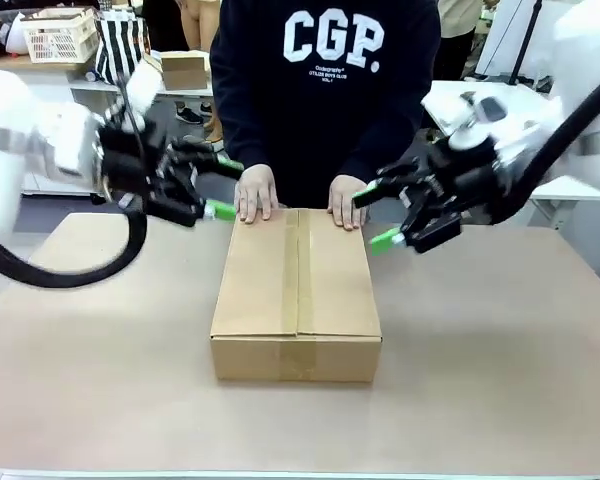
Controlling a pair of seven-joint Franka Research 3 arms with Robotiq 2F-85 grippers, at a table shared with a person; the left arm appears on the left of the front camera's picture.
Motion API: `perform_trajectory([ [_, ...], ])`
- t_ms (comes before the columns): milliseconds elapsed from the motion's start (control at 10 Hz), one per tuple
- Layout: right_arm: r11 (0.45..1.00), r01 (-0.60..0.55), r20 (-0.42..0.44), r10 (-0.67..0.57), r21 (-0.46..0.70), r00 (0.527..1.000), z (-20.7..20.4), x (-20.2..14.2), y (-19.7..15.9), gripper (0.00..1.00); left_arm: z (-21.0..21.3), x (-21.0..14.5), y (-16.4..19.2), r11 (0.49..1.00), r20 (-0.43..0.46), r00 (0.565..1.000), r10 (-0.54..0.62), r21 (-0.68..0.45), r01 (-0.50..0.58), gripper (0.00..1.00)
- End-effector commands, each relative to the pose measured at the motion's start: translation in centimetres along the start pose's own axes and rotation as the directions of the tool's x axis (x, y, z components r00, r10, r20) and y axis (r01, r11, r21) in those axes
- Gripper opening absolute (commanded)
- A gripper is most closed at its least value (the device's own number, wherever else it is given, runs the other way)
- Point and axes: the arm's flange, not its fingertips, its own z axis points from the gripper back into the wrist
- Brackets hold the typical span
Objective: Pack the gift set into the box.
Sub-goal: Press and hold the closed box until the human finishes sealing it.
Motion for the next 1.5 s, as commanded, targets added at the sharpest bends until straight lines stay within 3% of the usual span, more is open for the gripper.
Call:
perform_trajectory([
  [0,0.993,0.084,0.081,-0.091,0.087,0.992,-3.8,-2.1,-0.6,1.00,-1.4,-4.3,-1.1,0.996,-0.025,0.998,0.065,-0.057,-0.067,1.00],
  [200,0.983,0.179,0.062,-0.181,0.035,0.982,-5.7,-5.8,-0.1,1.00,-1.8,-8.1,-3.0,0.986,-0.096,0.984,0.150,-0.057,-0.156,1.00],
  [300,0.979,0.205,0.055,-0.204,-0.014,0.977,-6.0,-7.1,0.1,1.00,-2.1,-9.2,-3.4,0.973,-0.087,0.972,0.220,-0.052,-0.225,1.00],
  [400,0.983,0.160,0.051,-0.165,0.091,0.985,-5.3,-5.3,-0.1,1.00,-1.8,-8.8,-2.9,0.959,-0.137,0.950,0.281,-0.006,-0.284,1.00],
  [500,0.983,0.160,0.051,-0.165,0.091,0.985,-5.3,-5.3,-0.1,1.00,-2.2,-9.4,-3.1,0.981,-0.079,0.981,0.178,-0.060,-0.183,1.00],
  [600,0.976,0.205,0.042,-0.208,0.071,0.977,-5.6,-7.0,-0.1,1.00,-2.2,-9.4,-3.1,0.981,-0.079,0.981,0.178,-0.060,-0.183,1.00],
  [700,0.983,0.147,-0.006,-0.148,-0.109,0.989,-3.8,-6.5,-1.5,1.00,-2.1,-10.3,-2.9,0.972,-0.106,0.968,0.229,-0.035,-0.234,1.00],
  [1000,0.971,0.111,0.034,-0.106,-0.212,0.994,-4.3,-9.9,-3.6,1.00,-3.0,-11.5,-2.2,0.975,-0.075,0.975,0.211,-0.056,-0.215,1.00],
  [1400,0.978,0.132,0.026,-0.130,-0.161,0.991,-6.2,-11.7,-3.9,1.00,-4.4,-13.0,-1.9,0.983,-0.045,0.984,0.172,-0.063,-0.175,1.00],
])
